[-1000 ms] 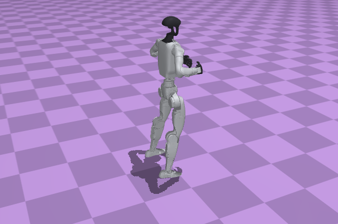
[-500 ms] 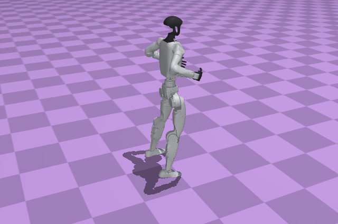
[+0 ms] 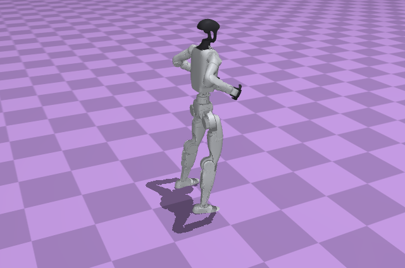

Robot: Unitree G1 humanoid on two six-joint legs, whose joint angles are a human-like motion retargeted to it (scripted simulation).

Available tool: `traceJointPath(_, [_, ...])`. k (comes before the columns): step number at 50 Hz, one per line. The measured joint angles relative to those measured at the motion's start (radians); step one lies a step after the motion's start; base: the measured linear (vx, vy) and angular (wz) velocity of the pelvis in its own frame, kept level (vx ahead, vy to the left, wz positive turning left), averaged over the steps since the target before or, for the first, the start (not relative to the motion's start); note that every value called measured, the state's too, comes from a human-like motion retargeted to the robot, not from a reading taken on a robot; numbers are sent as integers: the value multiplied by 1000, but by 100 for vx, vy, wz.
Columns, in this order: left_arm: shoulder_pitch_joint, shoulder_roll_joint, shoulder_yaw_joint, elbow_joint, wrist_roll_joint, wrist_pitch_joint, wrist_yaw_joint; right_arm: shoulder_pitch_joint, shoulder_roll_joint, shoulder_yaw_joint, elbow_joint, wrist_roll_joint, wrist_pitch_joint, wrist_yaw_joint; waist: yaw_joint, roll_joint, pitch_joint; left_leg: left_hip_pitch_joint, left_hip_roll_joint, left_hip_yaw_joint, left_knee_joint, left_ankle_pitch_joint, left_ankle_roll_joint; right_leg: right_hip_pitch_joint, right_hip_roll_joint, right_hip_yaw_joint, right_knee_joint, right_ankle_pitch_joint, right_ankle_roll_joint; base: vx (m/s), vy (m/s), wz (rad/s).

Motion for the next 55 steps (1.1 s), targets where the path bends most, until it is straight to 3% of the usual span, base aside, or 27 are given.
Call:
traceJointPath(5, [-17,41,13,-61,114,-8,12,4,-84,20,-19,-197,4,54,0,-6,17,-15,2,-5,-12,14,4,-55,-1,27,59,1,0,-8,0,2])
traceJointPath(15, [-37,39,-54,-182,59,-20,28,54,-39,57,-33,5,11,26,-40,4,31,-38,16,-31,-10,33,-1,-108,13,68,114,-11,0,-4,-9,4])
traceJointPath(27, [98,-10,25,-180,-205,7,-75,58,-59,-5,-81,88,23,76,-36,44,30,-113,59,-90,98,28,-26,-61,57,59,0,13,0,0,-16,4])
traceJointPath(36, [131,6,-26,-41,80,20,1,74,-79,53,-1,-96,11,74,-40,50,53,-126,81,-116,110,22,-28,-44,86,43,-35,27,0,0,-5,0])
traceJointPath(40, [183,-56,-43,-68,-82,39,-71,101,-32,40,-46,0,13,95,-42,44,61,-115,79,-117,88,22,-25,-43,87,41,-35,29,0,0,1,-2])
traceJointPath(45, [203,-116,-32,-66,-202,5,-16,108,-7,41,-48,6,-37,22,-30,41,65,-92,71,-111,56,24,-23,-43,82,42,-29,29,0,1,7,-7])
traceJointPath(49, [200,-97,-27,-22,-138,6,-39,103,-3,80,13,27,-13,62,-20,41,65,-77,63,-106,37,24,-22,-41,75,44,-23,28,0,2,8,-4])
traceJointPath(55, [229,-7,-61,-60,147,-2,-176,143,-43,125,11,-39,22,221,-18,38,68,-68,52,-103,31,17,-22,-41,65,47,-14,25,0,2,7,-3])
